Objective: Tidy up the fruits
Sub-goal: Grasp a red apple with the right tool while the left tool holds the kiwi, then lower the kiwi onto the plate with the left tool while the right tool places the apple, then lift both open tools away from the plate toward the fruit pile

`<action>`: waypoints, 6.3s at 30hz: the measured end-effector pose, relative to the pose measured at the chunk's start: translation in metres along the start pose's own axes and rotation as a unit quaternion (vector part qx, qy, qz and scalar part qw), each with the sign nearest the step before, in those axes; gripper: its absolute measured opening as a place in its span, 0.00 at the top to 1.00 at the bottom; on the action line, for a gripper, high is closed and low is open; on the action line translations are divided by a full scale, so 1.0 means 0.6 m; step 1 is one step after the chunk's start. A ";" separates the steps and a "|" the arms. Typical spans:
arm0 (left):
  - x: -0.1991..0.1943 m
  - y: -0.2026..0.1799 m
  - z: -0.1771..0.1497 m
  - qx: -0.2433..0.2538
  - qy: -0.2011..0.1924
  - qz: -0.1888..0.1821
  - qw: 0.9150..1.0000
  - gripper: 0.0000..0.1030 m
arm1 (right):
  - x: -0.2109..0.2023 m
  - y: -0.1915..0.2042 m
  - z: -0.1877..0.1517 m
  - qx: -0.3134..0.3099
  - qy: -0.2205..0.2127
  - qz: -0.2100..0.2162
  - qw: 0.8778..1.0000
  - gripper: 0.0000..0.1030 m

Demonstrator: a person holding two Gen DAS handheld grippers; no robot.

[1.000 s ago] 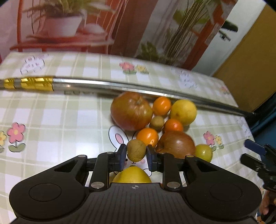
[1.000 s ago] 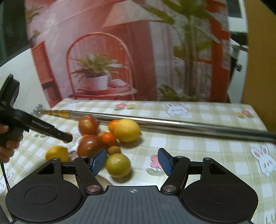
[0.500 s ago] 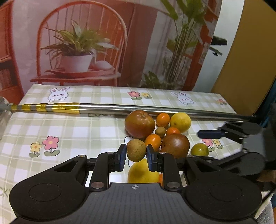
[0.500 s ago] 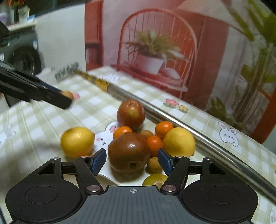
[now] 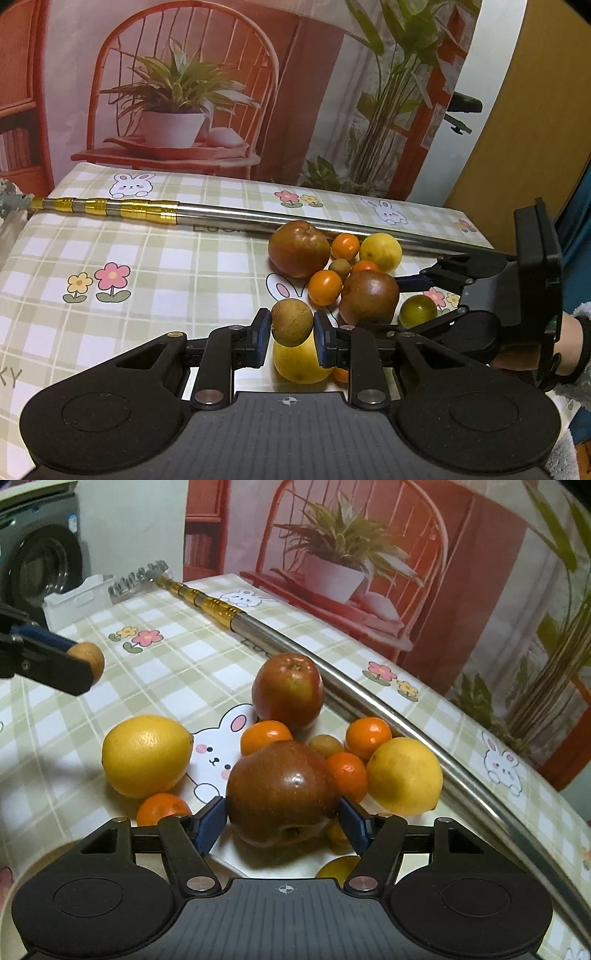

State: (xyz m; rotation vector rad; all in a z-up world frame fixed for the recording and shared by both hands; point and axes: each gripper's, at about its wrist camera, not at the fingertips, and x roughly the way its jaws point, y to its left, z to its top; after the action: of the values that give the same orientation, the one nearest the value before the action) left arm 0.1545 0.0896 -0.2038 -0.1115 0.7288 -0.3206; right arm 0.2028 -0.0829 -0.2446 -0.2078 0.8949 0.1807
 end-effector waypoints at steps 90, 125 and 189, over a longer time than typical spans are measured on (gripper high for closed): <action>0.044 -0.125 -0.074 0.087 0.094 -0.028 0.991 0.74 | -0.151 0.016 -0.188 0.157 -0.077 -0.023 0.984 0.39; 0.063 -0.122 -0.085 0.067 0.116 -0.012 0.991 0.68 | -0.121 0.032 -0.171 0.132 -0.102 -0.004 0.986 0.39; -0.044 -0.072 0.045 0.006 -0.010 0.040 0.999 0.54 | -0.224 -0.094 -0.118 0.208 -0.182 -0.098 0.956 0.23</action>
State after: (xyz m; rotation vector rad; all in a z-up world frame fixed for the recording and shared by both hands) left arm 0.1431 0.0569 -0.1577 -0.0740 0.7099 -0.2466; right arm 0.0807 -0.1647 -0.1759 0.1279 0.5239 -0.1530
